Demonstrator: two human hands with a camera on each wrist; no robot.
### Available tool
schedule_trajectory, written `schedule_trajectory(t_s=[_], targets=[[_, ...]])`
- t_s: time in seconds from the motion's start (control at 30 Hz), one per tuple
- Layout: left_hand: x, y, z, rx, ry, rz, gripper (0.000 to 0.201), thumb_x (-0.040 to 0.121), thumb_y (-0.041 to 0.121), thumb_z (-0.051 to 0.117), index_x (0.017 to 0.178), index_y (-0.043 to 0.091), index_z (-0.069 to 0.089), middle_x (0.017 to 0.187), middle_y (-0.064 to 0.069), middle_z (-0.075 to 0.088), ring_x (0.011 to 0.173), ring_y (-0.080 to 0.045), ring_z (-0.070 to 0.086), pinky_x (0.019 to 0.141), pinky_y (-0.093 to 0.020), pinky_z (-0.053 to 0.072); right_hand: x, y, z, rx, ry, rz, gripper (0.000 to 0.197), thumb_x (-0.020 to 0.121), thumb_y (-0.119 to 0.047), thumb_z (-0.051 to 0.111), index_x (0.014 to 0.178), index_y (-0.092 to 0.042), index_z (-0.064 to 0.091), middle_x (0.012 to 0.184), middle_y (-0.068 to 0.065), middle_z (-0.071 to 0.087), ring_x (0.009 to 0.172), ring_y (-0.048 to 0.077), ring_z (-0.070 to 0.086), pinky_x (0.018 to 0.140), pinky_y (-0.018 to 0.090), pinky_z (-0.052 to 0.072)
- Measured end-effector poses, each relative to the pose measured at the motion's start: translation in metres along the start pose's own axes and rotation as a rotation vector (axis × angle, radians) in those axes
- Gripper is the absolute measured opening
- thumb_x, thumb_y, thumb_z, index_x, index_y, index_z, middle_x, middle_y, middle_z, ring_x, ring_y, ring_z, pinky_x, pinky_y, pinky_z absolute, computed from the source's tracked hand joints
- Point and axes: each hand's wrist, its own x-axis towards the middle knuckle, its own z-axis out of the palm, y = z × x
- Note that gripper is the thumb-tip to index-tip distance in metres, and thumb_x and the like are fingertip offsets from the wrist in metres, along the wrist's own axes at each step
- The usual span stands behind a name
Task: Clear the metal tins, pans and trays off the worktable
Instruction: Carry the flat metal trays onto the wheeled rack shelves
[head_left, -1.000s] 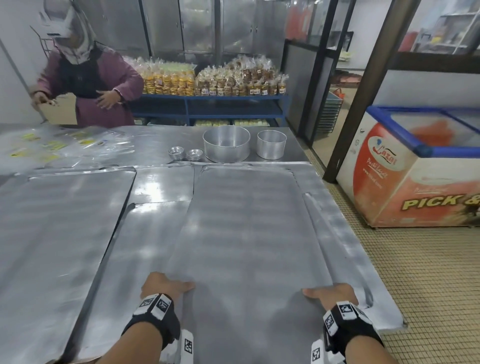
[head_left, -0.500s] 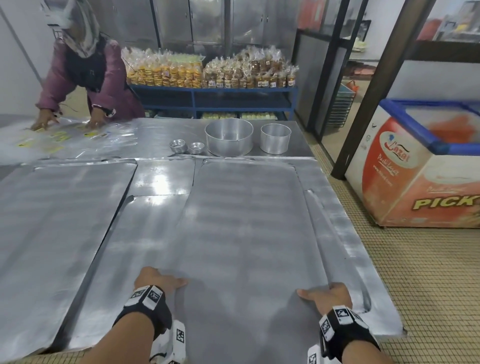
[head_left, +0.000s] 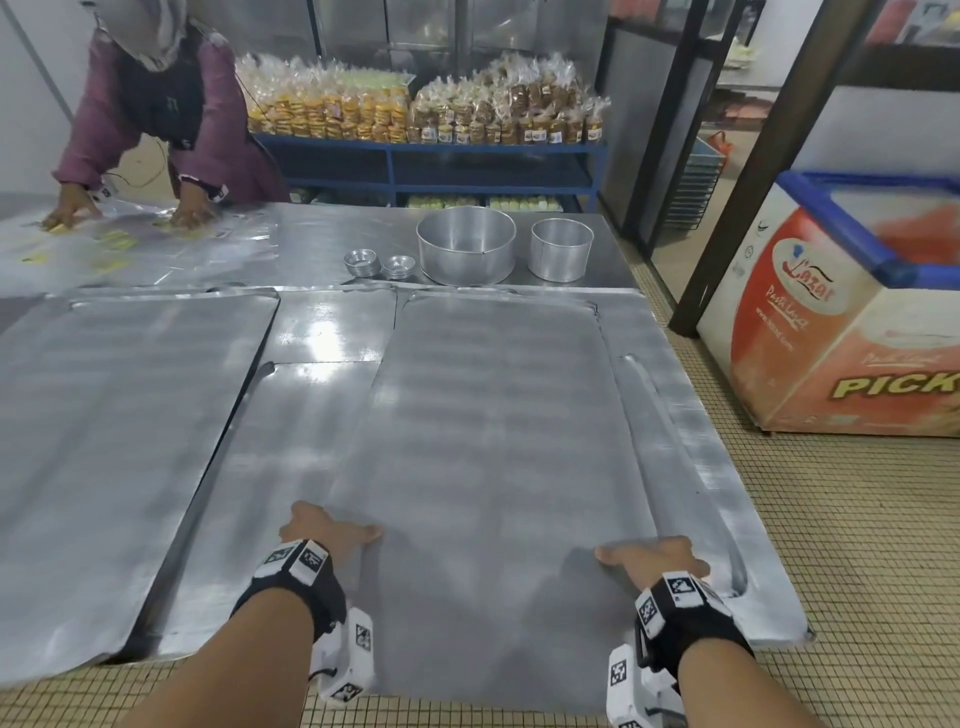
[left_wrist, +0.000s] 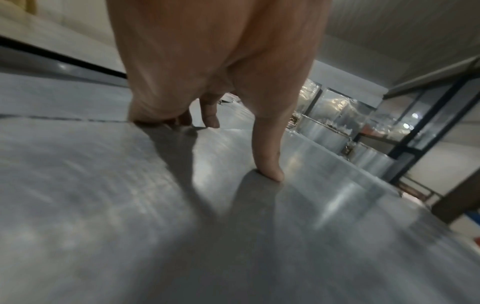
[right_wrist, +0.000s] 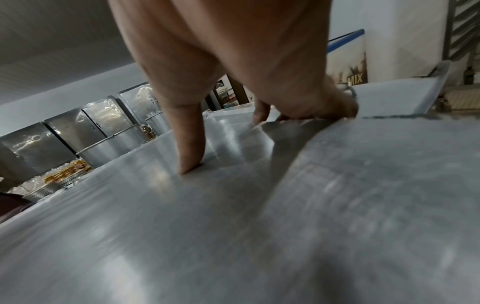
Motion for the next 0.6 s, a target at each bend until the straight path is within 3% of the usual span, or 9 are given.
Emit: schedule_trajectory(t_s=[0.1,0.17,0.23,0.3,0.37,0.4,0.5,0.57,0.6], targets=[[-0.018,0.014,-0.001,-0.017,0.017,-0.028,0.1,0.041,0.055,0.086,0.122,0.012,0.045,0.116,-0.016,0.063,0.098,-0.039,0.065,0.089,-0.046,0.057,0.002,-0.004,-0.001,0.001,-0.004,-0.025,0.113,0.05,-0.043,0.092,0.141,-0.012,0.032,0.135,0.021,0.041,0.123,0.045,0.047,0.099,0.052,0.047],[-0.02,0.019,0.001,0.03,0.026,-0.055,0.096,0.059,0.052,0.086,0.132,0.01,0.04,0.129,-0.02,0.056,0.111,-0.043,0.061,0.093,-0.047,0.053,0.001,-0.006,-0.003,-0.009,-0.009,-0.032,0.112,0.056,-0.054,0.087,0.145,-0.014,0.031,0.14,0.02,0.038,0.126,0.045,0.045,0.101,0.051,0.043],[-0.015,0.02,0.002,0.048,0.007,-0.081,0.101,0.061,0.05,0.089,0.137,0.007,0.037,0.135,-0.023,0.054,0.117,-0.045,0.059,0.096,-0.049,0.052,0.002,-0.008,-0.004,-0.001,0.005,-0.023,0.105,0.059,-0.062,0.081,0.143,-0.014,0.04,0.138,0.02,0.04,0.123,0.043,0.047,0.1,0.048,0.042],[-0.013,0.02,-0.003,0.051,-0.043,-0.085,0.106,0.056,0.05,0.093,0.136,0.002,0.043,0.132,-0.023,0.059,0.112,-0.042,0.062,0.098,-0.048,0.052,0.004,-0.008,-0.005,0.015,-0.026,-0.014,0.103,0.056,-0.062,0.081,0.14,-0.011,0.047,0.133,0.02,0.049,0.114,0.039,0.055,0.098,0.042,0.045],[-0.016,0.024,-0.009,0.132,-0.113,-0.039,0.087,0.071,0.049,0.087,0.136,0.002,0.053,0.137,-0.02,0.059,0.114,-0.036,0.061,0.101,-0.041,0.05,0.012,-0.005,-0.006,0.034,-0.081,-0.021,0.099,0.051,-0.057,0.082,0.133,-0.008,0.056,0.123,0.018,0.06,0.101,0.035,0.062,0.096,0.042,0.05],[-0.021,0.027,-0.012,0.186,-0.156,-0.011,0.076,0.083,0.048,0.078,0.14,0.003,0.052,0.144,-0.017,0.054,0.124,-0.034,0.057,0.105,-0.038,0.046,0.012,-0.004,-0.008,0.047,-0.102,-0.029,0.092,0.053,-0.053,0.084,0.129,-0.007,0.059,0.119,0.017,0.063,0.096,0.034,0.063,0.094,0.042,0.051],[-0.033,0.042,-0.019,0.223,-0.224,0.071,0.063,0.103,0.045,0.047,0.151,0.006,0.04,0.16,-0.011,0.036,0.146,-0.026,0.036,0.114,-0.028,0.031,0.002,-0.003,-0.018,0.127,-0.134,-0.028,0.068,0.067,-0.032,0.085,0.121,0.003,0.062,0.103,0.016,0.064,0.077,0.028,0.061,0.073,0.036,0.051],[-0.037,0.044,-0.019,0.23,-0.234,0.115,0.061,0.104,0.046,0.044,0.151,0.008,0.04,0.161,-0.01,0.035,0.146,-0.026,0.036,0.115,-0.028,0.029,0.001,0.001,-0.02,0.179,-0.133,-0.028,0.06,0.072,-0.02,0.083,0.119,0.008,0.059,0.092,0.015,0.062,0.067,0.025,0.056,0.056,0.031,0.041],[-0.036,0.042,-0.018,0.217,-0.224,0.121,0.061,0.103,0.047,0.045,0.15,0.008,0.043,0.159,-0.011,0.038,0.145,-0.027,0.038,0.115,-0.03,0.031,-0.001,0.003,-0.021,0.197,-0.127,-0.025,0.059,0.072,-0.018,0.083,0.119,0.009,0.059,0.087,0.014,0.062,0.066,0.025,0.056,0.055,0.03,0.04]])
